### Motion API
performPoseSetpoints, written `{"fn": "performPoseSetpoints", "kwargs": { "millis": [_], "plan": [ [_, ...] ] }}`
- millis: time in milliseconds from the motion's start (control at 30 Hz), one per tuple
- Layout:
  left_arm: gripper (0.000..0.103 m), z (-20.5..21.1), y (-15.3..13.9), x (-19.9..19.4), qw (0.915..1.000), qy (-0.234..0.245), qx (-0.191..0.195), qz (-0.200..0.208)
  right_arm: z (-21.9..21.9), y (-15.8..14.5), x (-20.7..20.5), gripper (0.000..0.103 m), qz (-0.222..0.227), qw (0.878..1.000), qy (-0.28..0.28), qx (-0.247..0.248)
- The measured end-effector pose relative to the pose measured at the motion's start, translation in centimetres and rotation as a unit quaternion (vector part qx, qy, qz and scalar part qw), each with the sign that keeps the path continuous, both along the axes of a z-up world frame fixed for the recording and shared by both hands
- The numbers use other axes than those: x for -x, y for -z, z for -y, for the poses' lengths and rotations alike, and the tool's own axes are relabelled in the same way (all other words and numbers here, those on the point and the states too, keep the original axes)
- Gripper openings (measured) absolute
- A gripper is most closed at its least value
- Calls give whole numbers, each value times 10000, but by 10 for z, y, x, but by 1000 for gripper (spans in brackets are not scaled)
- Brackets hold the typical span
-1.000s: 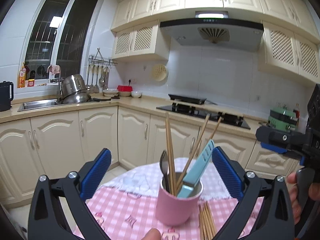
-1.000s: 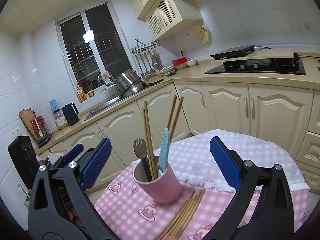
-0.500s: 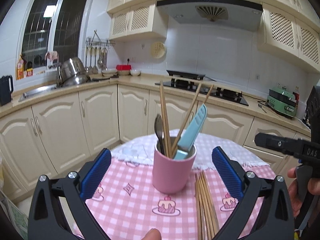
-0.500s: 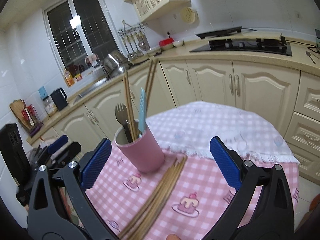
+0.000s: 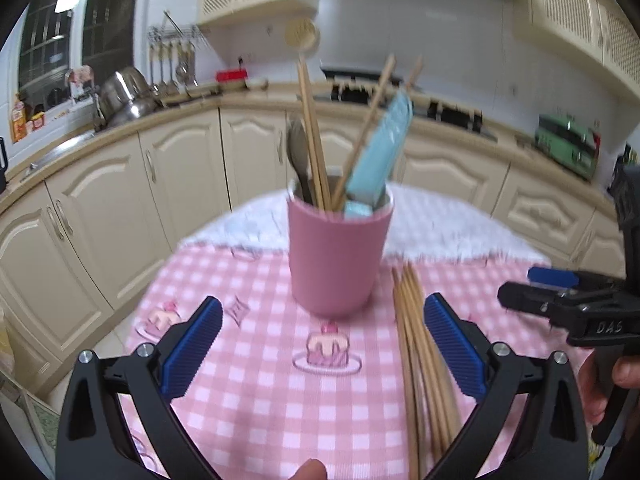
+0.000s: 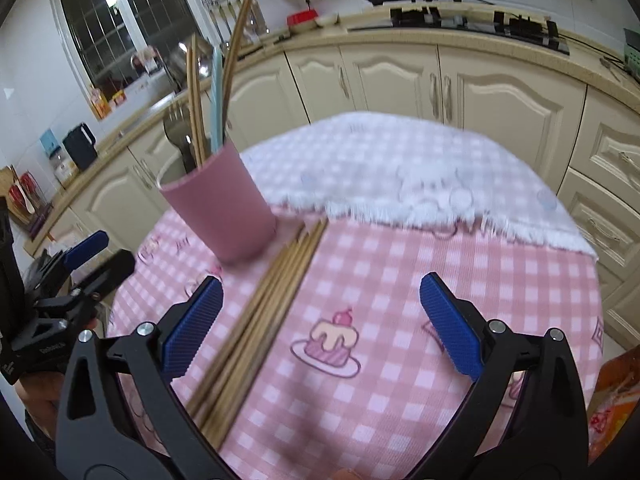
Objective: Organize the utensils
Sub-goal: 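Lower both open tools toward the chopsticks lying beside the pink cup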
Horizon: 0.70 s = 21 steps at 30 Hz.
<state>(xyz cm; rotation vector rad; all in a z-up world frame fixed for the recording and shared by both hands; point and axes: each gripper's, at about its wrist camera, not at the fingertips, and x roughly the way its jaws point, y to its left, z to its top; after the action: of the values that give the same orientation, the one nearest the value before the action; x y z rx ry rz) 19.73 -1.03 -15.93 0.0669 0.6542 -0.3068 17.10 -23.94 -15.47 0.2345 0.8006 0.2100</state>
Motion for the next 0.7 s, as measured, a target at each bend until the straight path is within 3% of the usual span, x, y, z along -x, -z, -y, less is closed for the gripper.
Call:
{"fn": "performPoseSetpoints", "kwargs": {
  "millis": [300,700],
  "plan": [
    [99,21,49,-12,9949,385,-532,-770,-3,19,2,97,-253,9994,-85,234],
    [99,36,67,-19,9888,603,-869,-1048,1,27,3,97,-391,9986,-74,354]
  ]
}}
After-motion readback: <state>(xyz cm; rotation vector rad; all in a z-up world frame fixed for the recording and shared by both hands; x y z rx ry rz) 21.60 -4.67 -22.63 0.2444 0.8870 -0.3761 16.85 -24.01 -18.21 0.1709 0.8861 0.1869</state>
